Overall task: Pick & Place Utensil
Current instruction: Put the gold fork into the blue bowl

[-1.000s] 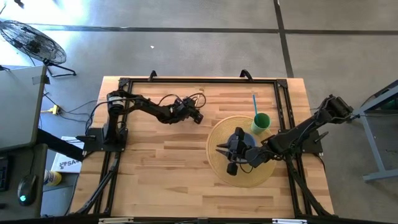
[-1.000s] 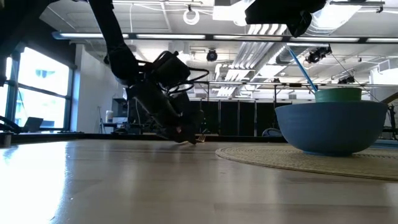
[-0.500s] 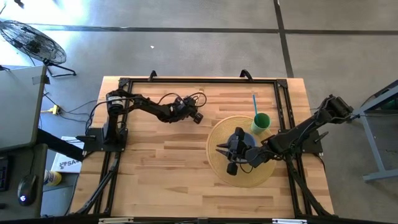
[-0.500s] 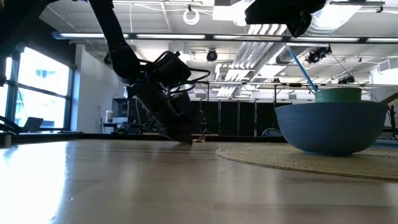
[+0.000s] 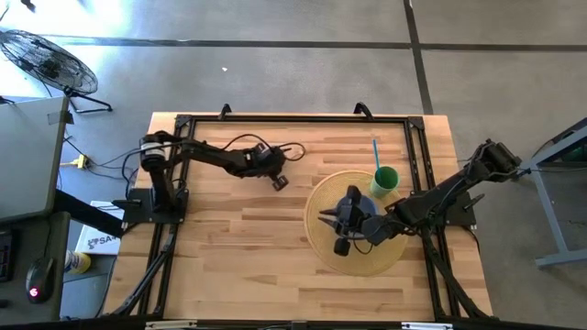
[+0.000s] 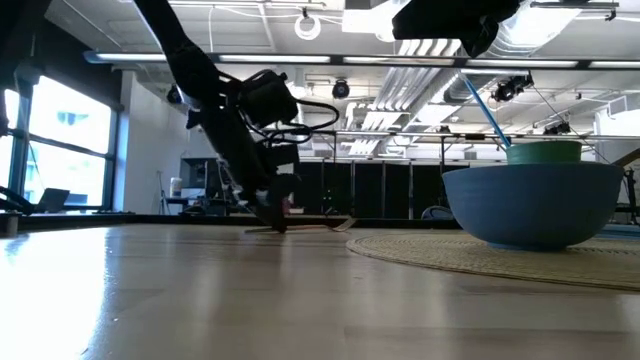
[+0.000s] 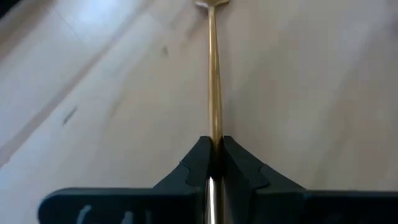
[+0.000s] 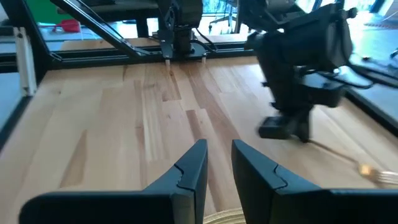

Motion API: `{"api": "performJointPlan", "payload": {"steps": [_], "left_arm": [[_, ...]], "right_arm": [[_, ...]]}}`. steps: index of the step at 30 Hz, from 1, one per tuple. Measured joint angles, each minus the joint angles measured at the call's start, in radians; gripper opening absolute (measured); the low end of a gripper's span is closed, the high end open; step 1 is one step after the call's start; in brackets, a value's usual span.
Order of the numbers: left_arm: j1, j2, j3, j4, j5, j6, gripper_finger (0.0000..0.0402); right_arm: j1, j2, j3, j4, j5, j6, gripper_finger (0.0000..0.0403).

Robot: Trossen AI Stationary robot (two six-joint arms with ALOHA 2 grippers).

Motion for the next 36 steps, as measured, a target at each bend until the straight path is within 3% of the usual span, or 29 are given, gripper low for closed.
{"api": "performJointPlan", "payload": {"steps": [11,15,21,28,36], "left_arm": [[-0.107,-0.12,-0.006,-0.252,0.009,0.108,0.001],[-0.176,-0.195,-0.031,-0.252,-0.007,0.133,0.0009],[-0.264,-0.3,-0.171,-0.194,-0.003,0.185,0.0008],[-0.298,-0.345,-0.326,-0.015,0.198,0.263,0.0008],[-0.338,-0.339,-0.371,0.122,0.249,0.354,0.0025]], "right_arm": [[-0.004,0.005,0.0,0.013,0.055,-0.066,0.0067],[-0.034,0.042,0.0,0.053,-0.005,-0.096,0.0067],[-0.105,0.14,0.022,0.078,-0.131,-0.108,0.0067],[-0.156,0.357,0.31,-0.174,-0.184,-0.189,0.0067],[-0.235,0.561,0.568,-0.451,-0.245,-0.178,0.0067]]}}
